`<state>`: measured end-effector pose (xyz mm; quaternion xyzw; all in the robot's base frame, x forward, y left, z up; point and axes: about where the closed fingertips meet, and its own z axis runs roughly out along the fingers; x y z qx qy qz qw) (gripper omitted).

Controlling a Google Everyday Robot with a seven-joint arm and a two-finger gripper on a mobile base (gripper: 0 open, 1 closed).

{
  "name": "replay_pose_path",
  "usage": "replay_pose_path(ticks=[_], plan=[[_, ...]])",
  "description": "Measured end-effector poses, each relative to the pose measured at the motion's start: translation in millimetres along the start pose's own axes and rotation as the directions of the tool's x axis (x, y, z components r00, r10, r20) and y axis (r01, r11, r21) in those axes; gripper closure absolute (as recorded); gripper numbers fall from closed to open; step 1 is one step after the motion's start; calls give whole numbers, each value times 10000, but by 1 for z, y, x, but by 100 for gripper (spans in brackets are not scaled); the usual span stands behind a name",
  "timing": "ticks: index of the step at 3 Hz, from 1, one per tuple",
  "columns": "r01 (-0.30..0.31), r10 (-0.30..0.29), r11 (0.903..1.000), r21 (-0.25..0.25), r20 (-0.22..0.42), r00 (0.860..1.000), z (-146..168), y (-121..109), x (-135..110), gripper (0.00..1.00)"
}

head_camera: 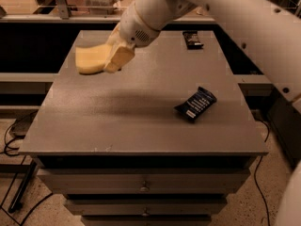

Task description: Pick sponge

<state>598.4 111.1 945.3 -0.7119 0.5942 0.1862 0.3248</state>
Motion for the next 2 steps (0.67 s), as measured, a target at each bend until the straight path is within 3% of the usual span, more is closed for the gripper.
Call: replay_pose_path(ticks=[1,2], plan=[[913,-942,9911,965,266,9952,-74,-11,-38,100],[1062,-1117,9866,1243,381,9930,-90,-16,-48,100]])
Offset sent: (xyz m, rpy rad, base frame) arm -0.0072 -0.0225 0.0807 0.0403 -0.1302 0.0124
